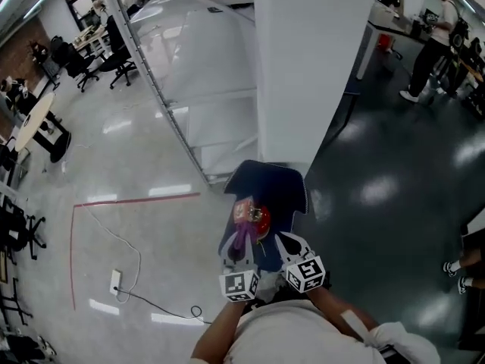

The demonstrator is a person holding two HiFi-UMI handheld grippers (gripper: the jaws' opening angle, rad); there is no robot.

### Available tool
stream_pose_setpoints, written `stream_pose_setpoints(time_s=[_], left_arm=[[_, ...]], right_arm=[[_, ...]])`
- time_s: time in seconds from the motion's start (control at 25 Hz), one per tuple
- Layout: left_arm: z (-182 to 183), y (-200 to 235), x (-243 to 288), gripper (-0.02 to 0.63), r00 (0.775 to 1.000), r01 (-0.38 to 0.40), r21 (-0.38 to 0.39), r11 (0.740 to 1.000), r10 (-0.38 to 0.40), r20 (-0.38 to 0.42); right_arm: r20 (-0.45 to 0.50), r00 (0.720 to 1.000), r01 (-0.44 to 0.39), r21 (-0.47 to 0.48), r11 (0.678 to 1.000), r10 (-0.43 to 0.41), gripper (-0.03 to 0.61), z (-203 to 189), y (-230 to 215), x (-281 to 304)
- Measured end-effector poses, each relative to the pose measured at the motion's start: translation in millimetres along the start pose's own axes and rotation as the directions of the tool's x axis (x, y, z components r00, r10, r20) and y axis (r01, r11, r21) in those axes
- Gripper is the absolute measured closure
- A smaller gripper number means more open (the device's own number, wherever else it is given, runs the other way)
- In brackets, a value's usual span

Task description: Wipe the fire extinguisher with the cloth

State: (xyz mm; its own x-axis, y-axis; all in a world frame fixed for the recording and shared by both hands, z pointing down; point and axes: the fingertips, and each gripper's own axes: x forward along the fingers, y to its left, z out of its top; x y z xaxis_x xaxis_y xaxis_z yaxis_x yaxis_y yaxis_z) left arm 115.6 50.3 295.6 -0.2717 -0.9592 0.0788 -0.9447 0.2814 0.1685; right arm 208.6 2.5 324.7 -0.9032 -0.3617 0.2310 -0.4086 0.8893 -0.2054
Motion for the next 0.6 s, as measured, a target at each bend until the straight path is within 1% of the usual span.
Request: stream_pose_setpoints(time_s=[0.12,0.24,0.4,0.6], left_arm=[[17.3,-18.6,-8.2,0.563,1.0,0.004,0.037,0.999,-0.004,0.0],[21.5,-28.7,-13.2,0.563,1.0,0.013,0.016,1.0,-0.013,0.005],[21.3,-33.6,-21.7,0.563,1.0,0.027,-0.018,0.999,-0.027,0.011],[23.7,-34.0,-21.6,0.563,0.999,0.032,-0.005,0.999,-0.032,0.012]], right_arm=[[0.048,0.999,0.002,-0.03,1.0,0.0,0.566,27.3,5.5,-19.8],[0.086,0.996,0.0,-0.046,0.999,0.004,0.566,42.5,13.5,-32.8],[0.096,0.995,-0.013,-0.081,0.997,0.021,0.566,42.6,23.3,-35.9],[0.093,0.996,-0.005,-0.097,0.995,0.014,0.566,42.7,20.8,-31.7]])
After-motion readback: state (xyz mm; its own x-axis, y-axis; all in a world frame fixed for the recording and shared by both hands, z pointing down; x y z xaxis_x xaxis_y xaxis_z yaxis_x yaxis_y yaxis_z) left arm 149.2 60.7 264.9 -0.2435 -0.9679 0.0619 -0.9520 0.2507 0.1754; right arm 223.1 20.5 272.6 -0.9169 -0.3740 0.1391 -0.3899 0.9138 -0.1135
